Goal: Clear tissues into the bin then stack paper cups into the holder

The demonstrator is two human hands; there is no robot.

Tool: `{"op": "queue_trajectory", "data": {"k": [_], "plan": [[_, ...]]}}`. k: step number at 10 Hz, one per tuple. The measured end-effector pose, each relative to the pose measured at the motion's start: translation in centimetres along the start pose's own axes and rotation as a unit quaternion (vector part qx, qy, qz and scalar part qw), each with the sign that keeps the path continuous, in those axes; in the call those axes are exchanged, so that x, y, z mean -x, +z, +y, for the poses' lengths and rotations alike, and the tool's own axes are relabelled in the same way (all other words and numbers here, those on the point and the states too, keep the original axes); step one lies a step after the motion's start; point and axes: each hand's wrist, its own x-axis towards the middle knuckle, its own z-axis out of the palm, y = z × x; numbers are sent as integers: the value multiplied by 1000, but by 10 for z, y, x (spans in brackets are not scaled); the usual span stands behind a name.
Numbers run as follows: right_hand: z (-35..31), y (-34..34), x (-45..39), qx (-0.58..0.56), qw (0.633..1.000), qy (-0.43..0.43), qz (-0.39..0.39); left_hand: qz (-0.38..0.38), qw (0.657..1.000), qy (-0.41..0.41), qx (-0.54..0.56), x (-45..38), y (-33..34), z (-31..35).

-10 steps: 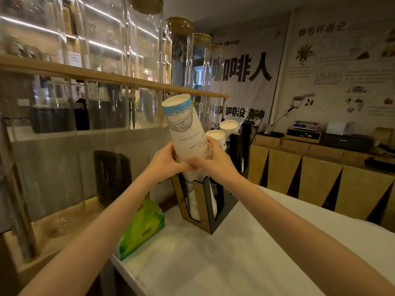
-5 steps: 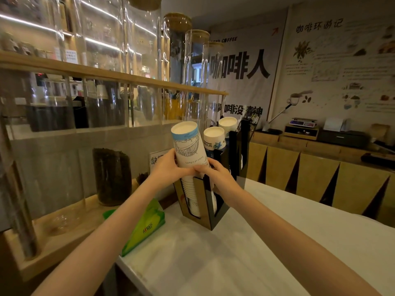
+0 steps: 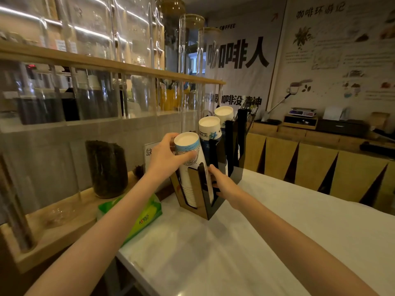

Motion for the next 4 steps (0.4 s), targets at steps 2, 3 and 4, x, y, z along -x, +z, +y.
{"op": "queue_trajectory", "data": {"k": [2, 3, 4], "plan": [[-17, -28, 22, 73, 997, -18, -18, -49, 995, -29, -82, -7, -8, 15], [-39, -55, 54, 122, 983, -130, 30, -36, 994, -10, -100, -9, -9, 31], [-69, -83, 110, 140, 946, -283, 76, -5, 991, 65, -117, -11, -7, 57]]}}
